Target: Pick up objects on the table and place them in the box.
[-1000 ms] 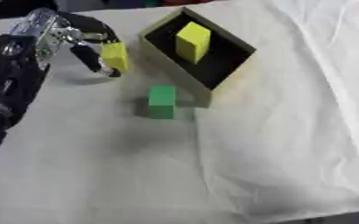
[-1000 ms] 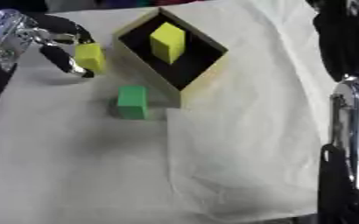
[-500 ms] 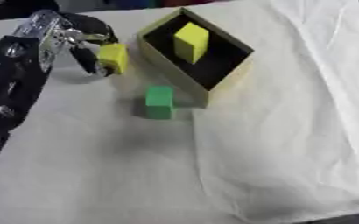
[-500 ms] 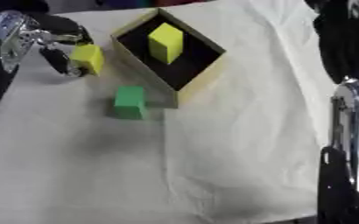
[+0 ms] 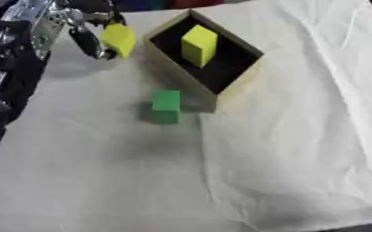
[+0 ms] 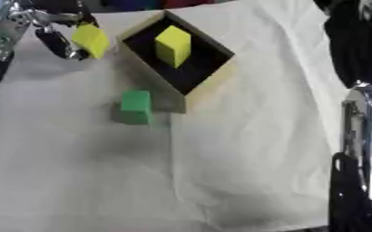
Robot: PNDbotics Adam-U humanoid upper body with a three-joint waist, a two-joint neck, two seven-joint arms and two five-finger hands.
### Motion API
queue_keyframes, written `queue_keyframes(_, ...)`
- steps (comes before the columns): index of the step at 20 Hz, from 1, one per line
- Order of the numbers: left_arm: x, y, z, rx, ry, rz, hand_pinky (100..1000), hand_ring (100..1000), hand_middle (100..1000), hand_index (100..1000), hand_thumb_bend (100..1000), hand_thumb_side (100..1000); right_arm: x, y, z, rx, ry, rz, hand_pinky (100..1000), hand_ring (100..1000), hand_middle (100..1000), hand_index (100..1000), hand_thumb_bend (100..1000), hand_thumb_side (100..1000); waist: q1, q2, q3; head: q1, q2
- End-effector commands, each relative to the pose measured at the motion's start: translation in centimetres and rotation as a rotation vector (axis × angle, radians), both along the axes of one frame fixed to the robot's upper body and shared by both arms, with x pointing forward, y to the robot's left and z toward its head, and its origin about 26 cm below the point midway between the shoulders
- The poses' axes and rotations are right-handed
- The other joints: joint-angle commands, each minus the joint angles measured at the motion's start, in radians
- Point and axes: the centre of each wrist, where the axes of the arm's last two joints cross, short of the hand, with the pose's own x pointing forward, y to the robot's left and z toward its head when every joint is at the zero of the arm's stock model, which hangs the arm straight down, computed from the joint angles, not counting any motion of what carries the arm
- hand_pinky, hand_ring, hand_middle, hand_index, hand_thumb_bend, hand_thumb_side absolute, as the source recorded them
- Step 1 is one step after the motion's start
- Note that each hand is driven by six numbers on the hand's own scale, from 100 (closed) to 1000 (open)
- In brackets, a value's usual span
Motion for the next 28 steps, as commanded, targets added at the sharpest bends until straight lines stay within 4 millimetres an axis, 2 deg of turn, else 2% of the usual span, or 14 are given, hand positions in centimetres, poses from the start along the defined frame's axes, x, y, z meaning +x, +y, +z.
queue_keyframes(1, -0.8, 0.5, 3.2, -0.014, -0.058, 0.007, 587, 640, 533, 688, 100, 238, -0.4, 0.0, 0.7, 0.000, -0.027, 0.001, 788, 780, 590, 722, 100, 1000, -0.003, -0.025, 0.001, -0.001, 0.001)
queue_keyframes(6, -0.9, -1.0, 4.5, -0.047, -0.067, -0.030, 579, 628, 527, 683, 100, 261, -0.4, 0.0, 0.7, 0.002, -0.027, 0.001, 788, 780, 589, 722, 100, 1000, -0.004, -0.027, 0.000, -0.004, 0.001)
queue_keyframes(14, -0.5, -4.8, 5.1, -0.115, -0.052, -0.110, 563, 616, 519, 676, 100, 291, -0.5, 0.2, 0.7, 0.007, -0.028, 0.010, 788, 780, 589, 722, 100, 1000, -0.002, -0.024, -0.014, 0.004, -0.007)
queue_keyframes(23, 0.0, -8.1, 4.4, -0.163, -0.026, -0.157, 555, 613, 517, 673, 100, 351, -0.5, 0.7, 0.8, 0.015, -0.041, 0.036, 788, 781, 590, 722, 100, 1000, 0.005, -0.009, -0.041, 0.017, -0.023)
queue_keyframes(28, 0.5, -8.6, 3.4, -0.168, -0.013, -0.141, 555, 613, 518, 673, 100, 376, -0.6, 0.9, 1.0, 0.019, -0.050, 0.048, 788, 781, 590, 722, 100, 1000, 0.008, 0.002, -0.052, 0.024, -0.033)
